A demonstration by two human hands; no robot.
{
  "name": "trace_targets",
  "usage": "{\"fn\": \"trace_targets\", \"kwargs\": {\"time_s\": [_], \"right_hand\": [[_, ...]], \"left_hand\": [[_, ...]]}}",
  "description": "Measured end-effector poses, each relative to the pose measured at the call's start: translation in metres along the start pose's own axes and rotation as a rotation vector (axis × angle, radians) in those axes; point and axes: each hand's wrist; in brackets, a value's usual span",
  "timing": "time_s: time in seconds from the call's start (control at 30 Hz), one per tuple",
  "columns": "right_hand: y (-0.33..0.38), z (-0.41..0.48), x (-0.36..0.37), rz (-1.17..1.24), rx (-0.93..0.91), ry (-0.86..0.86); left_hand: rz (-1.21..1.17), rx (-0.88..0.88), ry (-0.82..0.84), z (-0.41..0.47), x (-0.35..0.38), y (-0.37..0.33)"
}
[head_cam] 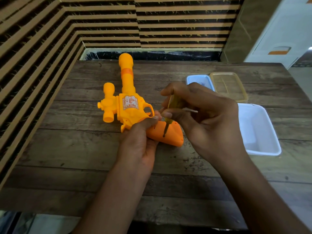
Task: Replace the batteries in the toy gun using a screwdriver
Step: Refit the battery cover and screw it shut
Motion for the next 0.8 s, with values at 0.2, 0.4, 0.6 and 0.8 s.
{"fn": "trace_targets", "kwargs": {"time_s": [0.2,0.4,0.6,0.8], "right_hand": [[0.0011,0.0005,0.0013,-0.039,0.001,-0.054],[0.0007,-0.0039,-0.0003,0.188,0.078,0.055],[-0.0019,-0.0007,0.0009,0.116,0.085,0.009],[0.0055,0.0017,0.0032,-0.057,0.016,-0.032]], "left_hand": [[0.007,0.003,-0.003,-0.0021,0.0009,-0.0006],[-0.002,0.003,0.009,0.0014,-0.0019,-0.001],[0.002,-0.003,0.004,0.0033,-0.0024,-0.0018],[-0.006,-0.008,0.017,-0.001,0.0006,-0.0022]]}}
Point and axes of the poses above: each hand's wrist, its own z-axis towards the middle knuckle, its own x-axis out of the palm, y = z × x, and after that the axes turned 5 degrees about y, right-handed
